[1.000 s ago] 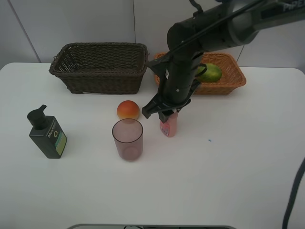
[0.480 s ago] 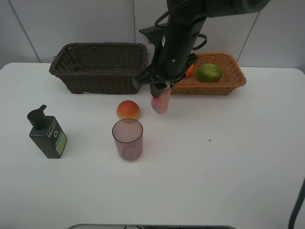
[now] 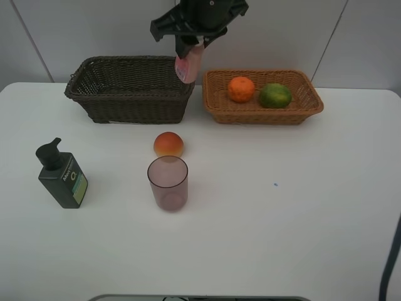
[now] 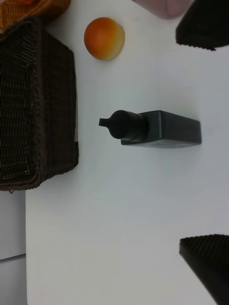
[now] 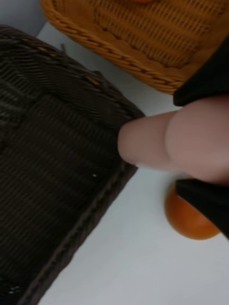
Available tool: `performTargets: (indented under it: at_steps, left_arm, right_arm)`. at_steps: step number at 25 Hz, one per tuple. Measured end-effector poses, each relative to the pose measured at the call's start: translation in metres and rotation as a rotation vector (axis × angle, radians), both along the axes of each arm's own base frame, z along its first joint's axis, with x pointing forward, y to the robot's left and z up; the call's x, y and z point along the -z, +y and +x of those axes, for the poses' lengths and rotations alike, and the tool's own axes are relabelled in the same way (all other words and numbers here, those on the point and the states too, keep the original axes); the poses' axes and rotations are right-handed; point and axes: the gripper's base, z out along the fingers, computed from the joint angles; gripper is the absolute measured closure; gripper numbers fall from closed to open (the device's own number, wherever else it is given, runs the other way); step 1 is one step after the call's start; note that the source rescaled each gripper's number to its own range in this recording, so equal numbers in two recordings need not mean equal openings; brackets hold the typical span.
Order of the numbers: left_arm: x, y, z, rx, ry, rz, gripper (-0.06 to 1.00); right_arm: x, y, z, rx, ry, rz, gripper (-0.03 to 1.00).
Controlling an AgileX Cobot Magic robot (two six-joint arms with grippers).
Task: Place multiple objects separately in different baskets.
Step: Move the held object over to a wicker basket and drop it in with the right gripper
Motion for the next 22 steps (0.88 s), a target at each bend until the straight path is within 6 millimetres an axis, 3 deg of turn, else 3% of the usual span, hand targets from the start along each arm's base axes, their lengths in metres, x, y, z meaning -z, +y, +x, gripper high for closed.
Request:
performTargets:
  at_steps: [8,22]
  left_arm:
    - [0.000,0.000,0.000,0.000,0.000,0.000,-0.05]
    - [0.000,0.000,0.000,0.000,0.000,0.000,-0.05]
  right_arm:
    - [0.013,0.027,0.033,-0.012,-0.092,0.071,0.95]
    - [0.088,0.056,0.065,-0.055,-0.185,0.145,0.95]
